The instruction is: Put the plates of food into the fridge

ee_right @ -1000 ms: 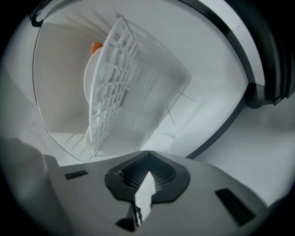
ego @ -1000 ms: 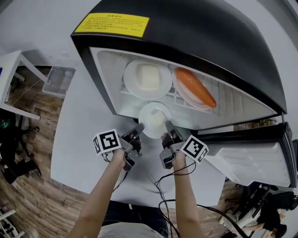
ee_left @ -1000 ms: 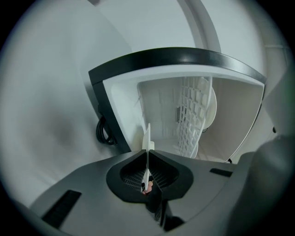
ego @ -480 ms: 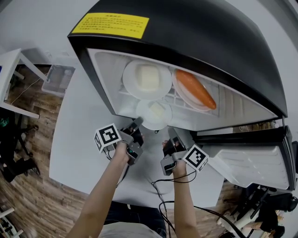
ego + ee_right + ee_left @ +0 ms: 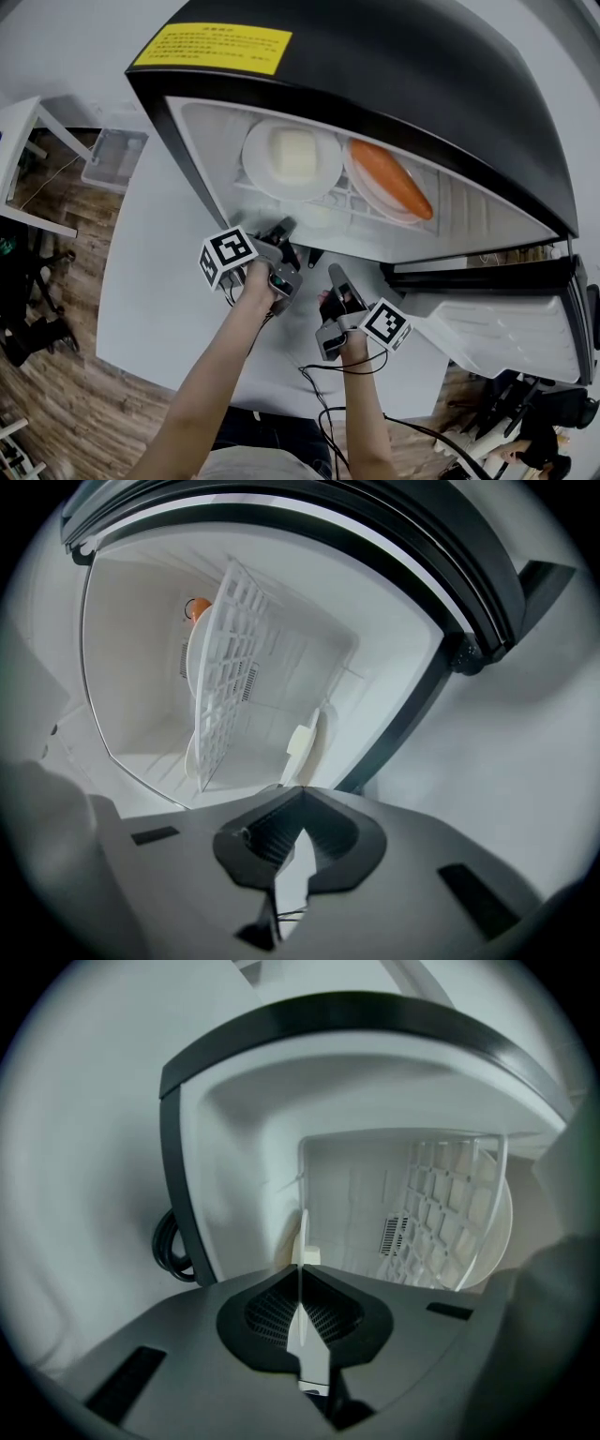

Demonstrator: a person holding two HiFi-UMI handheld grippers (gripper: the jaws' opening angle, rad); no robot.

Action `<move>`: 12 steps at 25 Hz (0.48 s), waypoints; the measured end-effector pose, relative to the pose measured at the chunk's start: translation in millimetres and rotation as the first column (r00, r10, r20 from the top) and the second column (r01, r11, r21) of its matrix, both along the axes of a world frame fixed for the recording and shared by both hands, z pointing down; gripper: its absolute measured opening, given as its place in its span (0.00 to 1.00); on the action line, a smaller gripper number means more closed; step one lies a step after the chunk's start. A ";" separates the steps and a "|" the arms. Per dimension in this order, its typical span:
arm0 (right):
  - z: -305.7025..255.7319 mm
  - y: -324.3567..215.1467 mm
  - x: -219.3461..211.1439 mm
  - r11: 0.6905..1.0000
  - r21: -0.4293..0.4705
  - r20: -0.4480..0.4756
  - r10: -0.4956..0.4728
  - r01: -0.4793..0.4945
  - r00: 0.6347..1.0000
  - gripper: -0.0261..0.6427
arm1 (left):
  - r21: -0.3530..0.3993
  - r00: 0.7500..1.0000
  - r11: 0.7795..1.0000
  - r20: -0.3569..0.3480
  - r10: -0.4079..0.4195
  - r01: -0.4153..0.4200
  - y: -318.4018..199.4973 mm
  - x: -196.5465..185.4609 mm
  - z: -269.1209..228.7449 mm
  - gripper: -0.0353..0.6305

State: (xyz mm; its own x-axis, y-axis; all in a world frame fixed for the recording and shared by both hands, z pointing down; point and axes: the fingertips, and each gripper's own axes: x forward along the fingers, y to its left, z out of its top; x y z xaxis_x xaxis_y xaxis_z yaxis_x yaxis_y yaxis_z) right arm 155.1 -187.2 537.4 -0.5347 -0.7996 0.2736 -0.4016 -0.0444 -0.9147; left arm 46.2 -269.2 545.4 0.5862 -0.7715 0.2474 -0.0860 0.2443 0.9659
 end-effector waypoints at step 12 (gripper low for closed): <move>-2.2 4.7 -9.2 1.000 0.007 -0.010 -0.021 0.021 1.000 0.06 | -0.070 0.956 0.993 0.272 0.108 -0.092 -5.4 6.2 11.5 0.08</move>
